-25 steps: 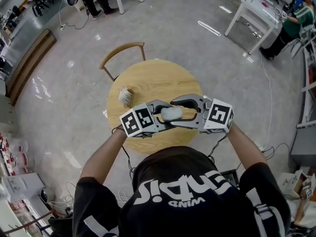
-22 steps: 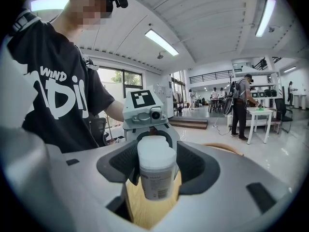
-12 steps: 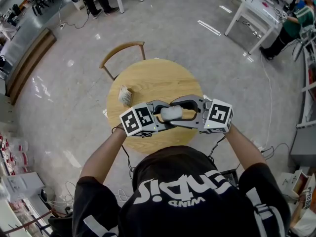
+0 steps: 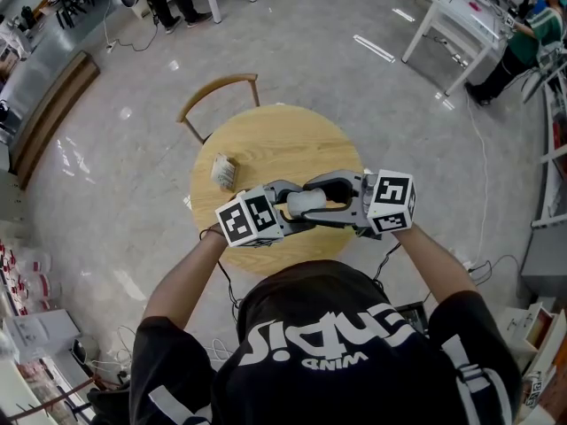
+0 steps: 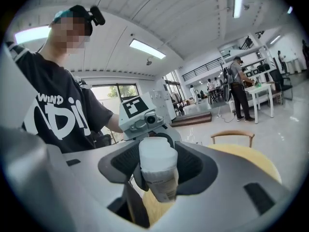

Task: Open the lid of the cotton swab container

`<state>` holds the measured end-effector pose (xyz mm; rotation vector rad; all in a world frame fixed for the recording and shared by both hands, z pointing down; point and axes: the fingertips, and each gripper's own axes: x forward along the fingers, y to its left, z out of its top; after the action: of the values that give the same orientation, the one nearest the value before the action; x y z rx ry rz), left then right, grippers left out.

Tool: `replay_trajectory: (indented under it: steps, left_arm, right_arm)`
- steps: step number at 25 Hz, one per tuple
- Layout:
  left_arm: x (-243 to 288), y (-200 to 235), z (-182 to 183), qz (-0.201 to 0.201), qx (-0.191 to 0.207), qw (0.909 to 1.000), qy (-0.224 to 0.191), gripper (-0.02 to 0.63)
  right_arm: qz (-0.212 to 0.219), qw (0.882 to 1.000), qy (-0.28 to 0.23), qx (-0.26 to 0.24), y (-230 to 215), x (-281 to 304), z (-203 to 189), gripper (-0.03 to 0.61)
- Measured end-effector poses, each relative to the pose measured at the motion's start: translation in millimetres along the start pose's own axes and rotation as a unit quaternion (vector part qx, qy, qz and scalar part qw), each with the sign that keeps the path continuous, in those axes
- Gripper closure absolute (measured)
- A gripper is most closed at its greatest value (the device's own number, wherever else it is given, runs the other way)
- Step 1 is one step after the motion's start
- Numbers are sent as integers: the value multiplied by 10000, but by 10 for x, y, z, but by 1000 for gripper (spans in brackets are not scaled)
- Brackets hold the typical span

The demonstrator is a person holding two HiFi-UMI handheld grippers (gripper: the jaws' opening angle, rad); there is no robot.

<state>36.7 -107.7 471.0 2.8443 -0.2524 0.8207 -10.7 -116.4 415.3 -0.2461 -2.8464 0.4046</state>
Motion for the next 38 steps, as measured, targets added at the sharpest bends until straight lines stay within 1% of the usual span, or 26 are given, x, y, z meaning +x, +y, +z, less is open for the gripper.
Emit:
replay_trajectory:
  steps: [3,6,9,11,13,15,18,23,28,33,38]
  left_arm:
    - [29,21,-65,78,221,9996,156,403]
    - [49,13,-140,115,330,9991,245,403]
    - [106,-6,-244,120,342,9988,327,403]
    - [137,-31,-255,81,364,9987,355,403]
    - [165,-66,-266,41,379,9985,393,403]
    - [182,-92,-299,8,362,9985,408,403]
    - [181,-123,-331,-41,354,9986,389,403]
    - [155,-141,-251,-135,301,9985,440,403]
    - [169,-130,-277,-179,225,9985,456,403]
    - [150,-122,-328,-162,54,9989,436,403]
    - [90,-67,-348,-48,-105,9991,398,403]
  right_arm:
    - [31,9995,54,302,-21,2,-14,357]
    - [57,9973,159,710,-35,28,-51,357]
    - [163,9904,201,1356,-63,26,-97,357]
    - [255,9852,253,1678,-64,9,-117,357]
    - [314,9812,303,1878,-43,-5,-138,357]
    - [352,9792,326,1974,-26,2,-170,357]
    - [406,9786,347,1985,-4,34,-214,357]
    - [409,9863,410,1542,35,14,-221,357]
    - [299,9903,419,1291,25,16,-250,356]
    - [94,9915,284,1266,-45,-76,-247,356]
    - [-147,9915,191,1278,-145,-169,-260,357]
